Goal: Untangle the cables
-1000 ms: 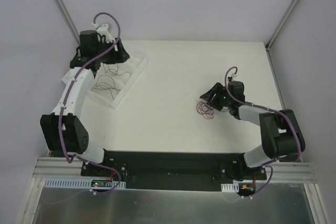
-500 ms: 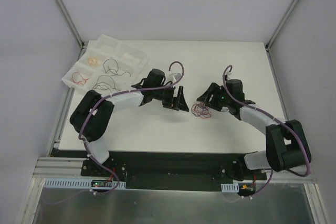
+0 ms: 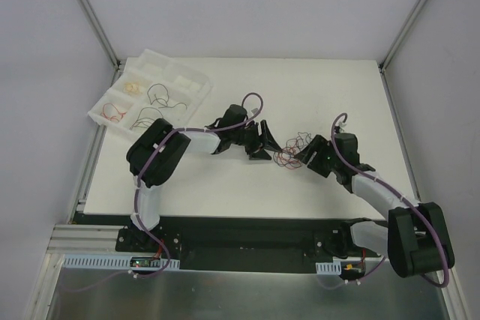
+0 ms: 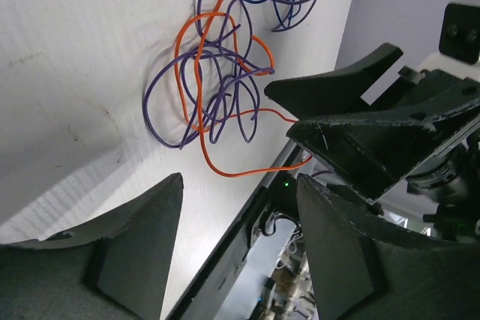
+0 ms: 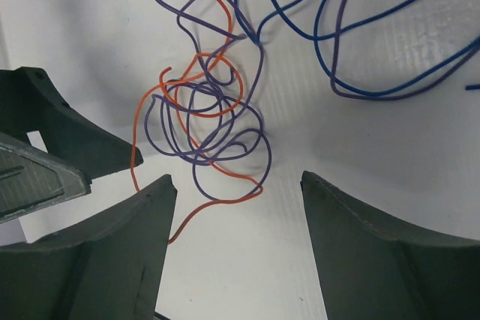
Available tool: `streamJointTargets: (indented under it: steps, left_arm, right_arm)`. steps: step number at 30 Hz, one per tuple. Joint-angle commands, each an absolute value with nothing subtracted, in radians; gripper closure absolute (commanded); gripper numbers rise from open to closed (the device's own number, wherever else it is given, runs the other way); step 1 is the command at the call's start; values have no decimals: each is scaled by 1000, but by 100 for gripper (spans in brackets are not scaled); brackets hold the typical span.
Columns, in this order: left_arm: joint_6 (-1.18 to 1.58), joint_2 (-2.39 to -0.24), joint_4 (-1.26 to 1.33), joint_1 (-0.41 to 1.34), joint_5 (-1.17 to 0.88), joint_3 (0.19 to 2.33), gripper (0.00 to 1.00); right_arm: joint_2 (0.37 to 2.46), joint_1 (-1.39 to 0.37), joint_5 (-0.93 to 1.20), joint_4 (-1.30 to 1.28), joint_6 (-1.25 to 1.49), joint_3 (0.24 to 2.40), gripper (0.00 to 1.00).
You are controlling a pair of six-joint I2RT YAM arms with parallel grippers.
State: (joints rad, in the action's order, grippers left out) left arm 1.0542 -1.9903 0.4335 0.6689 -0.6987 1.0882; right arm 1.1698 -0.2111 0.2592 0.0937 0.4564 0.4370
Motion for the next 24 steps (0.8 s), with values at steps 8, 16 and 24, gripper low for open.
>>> streamJointTargets:
  steps: [8,16,24]
  left_arm:
    - [1313,-2037,477,715,-607,1108,58]
    - [1281,-2010,518,721,-571,1081,85]
    - [967,-1835,486,767,-528,1106,100]
  right_arm:
    - [1170,-206,230,202,474,420,30]
    - [1143,-206,222,232,472,393,30]
    - [1186,-210,308,276,434,419,29]
